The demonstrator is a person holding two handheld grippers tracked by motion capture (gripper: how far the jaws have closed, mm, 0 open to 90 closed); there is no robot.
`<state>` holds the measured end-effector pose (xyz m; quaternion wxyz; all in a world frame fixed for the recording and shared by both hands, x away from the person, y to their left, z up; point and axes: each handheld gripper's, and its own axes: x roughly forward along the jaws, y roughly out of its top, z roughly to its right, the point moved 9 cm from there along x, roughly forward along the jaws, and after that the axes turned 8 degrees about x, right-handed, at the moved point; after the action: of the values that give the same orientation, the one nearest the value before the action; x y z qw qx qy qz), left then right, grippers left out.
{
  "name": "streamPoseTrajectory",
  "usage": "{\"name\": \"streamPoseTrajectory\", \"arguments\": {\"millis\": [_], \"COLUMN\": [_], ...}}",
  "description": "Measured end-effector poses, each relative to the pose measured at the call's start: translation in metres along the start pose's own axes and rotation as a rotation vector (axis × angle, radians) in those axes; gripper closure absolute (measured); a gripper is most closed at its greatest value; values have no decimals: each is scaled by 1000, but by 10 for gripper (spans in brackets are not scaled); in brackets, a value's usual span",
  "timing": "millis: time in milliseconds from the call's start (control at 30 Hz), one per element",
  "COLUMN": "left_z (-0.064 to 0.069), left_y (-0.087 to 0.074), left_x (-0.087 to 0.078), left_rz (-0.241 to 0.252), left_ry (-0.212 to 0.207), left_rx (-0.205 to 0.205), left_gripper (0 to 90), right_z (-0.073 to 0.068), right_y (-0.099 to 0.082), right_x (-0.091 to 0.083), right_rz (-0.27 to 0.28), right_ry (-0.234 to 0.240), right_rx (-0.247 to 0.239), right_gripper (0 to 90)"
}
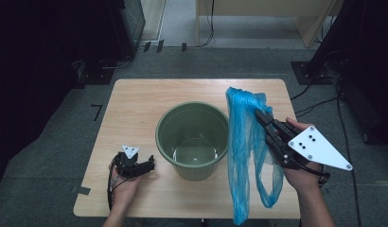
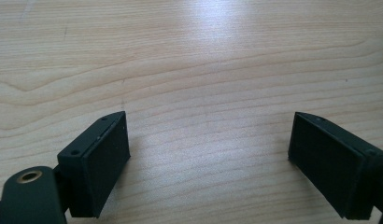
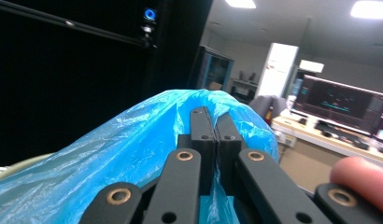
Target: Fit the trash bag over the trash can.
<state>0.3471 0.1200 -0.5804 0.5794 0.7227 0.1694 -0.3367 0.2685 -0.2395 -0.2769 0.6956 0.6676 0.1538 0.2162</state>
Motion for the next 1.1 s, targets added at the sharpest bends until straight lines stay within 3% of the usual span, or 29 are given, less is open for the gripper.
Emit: {"name": "streamPoseTrajectory", "arguments": {"millis": [400, 900, 1100], "left_z": [0, 0, 0], "left_y": [0, 0, 0], "left_x": [0, 0, 0], "left_rz": [0, 0, 0], "left_ry": [1, 2, 2], "left_rx": [-1, -2, -1], "left_gripper": [120, 120, 120], "right_z": [-22, -42, -50], "right_y": [18, 48, 57], "right_x": [-11, -9, 0], "right_rz": [17, 51, 52], "right_ry": [145, 220, 234], "right_rx": [34, 15, 9], "right_gripper": [900, 900, 900]}}
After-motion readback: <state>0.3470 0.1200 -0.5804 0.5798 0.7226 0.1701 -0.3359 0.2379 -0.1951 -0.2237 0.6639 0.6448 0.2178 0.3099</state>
